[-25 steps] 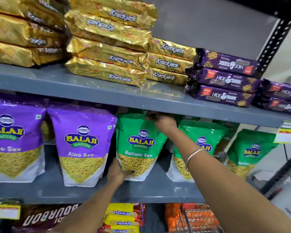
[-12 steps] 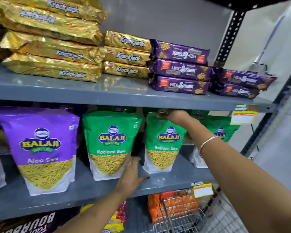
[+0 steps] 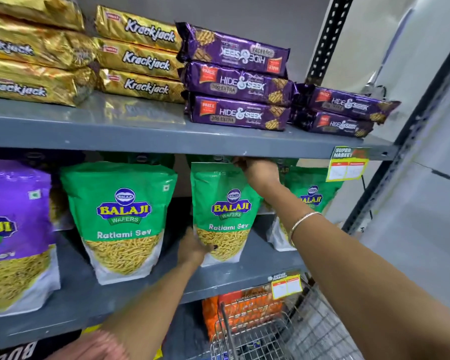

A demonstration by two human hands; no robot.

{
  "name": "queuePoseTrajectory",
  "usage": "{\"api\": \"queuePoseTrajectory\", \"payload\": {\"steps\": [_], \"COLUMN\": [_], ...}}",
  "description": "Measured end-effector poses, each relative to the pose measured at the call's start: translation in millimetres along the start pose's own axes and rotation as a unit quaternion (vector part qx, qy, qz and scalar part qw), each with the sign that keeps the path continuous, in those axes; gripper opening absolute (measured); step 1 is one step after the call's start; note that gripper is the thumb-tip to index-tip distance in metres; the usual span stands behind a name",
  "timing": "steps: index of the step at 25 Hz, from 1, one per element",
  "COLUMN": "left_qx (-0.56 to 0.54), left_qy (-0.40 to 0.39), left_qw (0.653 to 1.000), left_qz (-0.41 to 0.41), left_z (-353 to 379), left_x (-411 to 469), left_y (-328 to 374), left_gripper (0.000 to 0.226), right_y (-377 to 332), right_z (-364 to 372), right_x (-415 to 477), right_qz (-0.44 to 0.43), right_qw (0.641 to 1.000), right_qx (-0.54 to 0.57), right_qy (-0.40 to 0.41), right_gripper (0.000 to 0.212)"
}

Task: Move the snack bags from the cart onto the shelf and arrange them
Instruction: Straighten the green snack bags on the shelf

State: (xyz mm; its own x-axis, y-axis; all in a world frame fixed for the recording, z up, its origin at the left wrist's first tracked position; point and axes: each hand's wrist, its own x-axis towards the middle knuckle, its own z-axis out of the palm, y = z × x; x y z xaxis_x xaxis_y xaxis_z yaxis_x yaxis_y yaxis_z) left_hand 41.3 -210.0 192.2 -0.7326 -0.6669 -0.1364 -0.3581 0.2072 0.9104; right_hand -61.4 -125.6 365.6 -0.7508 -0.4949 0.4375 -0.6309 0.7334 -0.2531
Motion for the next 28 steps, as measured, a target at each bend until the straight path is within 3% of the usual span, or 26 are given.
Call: {"api": "queuePoseTrajectory", "payload": {"steps": [3,7,9,11,13,18,22,25,28], "left_qx": [-0.02,0.011,0.033,0.049,0.056,0.075,0.073,0.064,0.122], "left_qy": [-0.011,-0.071,-0.078,-0.051,-0.02,0.015,-0.003,0.006,0.057], "left_qw": [1.0,0.997,0.996,0.998,0.998,0.997,0.997,0.997,0.98], "left_qz": [0.011,-0.002,-0.004,0.0,0.003,0.009,0.009,0.045,0.147], "left_z": [5.2,5.9,8.1,12.2,18.8,43.3,59.1,51.0,12.2], "left_x": [0.5,3.0,6.1,8.6,10.6,10.1,9.3,-1.5,-23.1], "left_y": [-4.6,-26.0,-34.8,-37.7,-37.7,-29.1,-24.9,-29.8,-48.6], "left_gripper": [0.065,0.08,0.079,0.068,0.06,0.056,0.061,0.081,0.07], "right_y": [14.0,44.2,64.6,81.3,91.1,107.4,116.2,105.4,74.8], "right_z": [5.2,40.8,76.6,108.9,133.4,143.4,130.9,128.2,132.3], "right_x": [-13.7,-76.3,-97.6,-106.2,-110.7,-109.3,-111.8,-121.8,-138.6], "right_qz": [0.041,0.132,0.185,0.211,0.228,0.252,0.243,0.255,0.225], "right_qw": [0.996,0.957,0.931,0.9,0.878,0.869,0.865,0.897,0.951], "right_qx": [0.041,0.202,0.309,0.359,0.362,0.386,0.401,0.343,0.179], "right_qy": [0.062,0.159,0.056,-0.131,-0.214,-0.179,-0.179,-0.114,-0.113], "right_gripper": [0.032,0.087,0.1,0.096,0.087,0.063,0.071,0.057,0.038]}}
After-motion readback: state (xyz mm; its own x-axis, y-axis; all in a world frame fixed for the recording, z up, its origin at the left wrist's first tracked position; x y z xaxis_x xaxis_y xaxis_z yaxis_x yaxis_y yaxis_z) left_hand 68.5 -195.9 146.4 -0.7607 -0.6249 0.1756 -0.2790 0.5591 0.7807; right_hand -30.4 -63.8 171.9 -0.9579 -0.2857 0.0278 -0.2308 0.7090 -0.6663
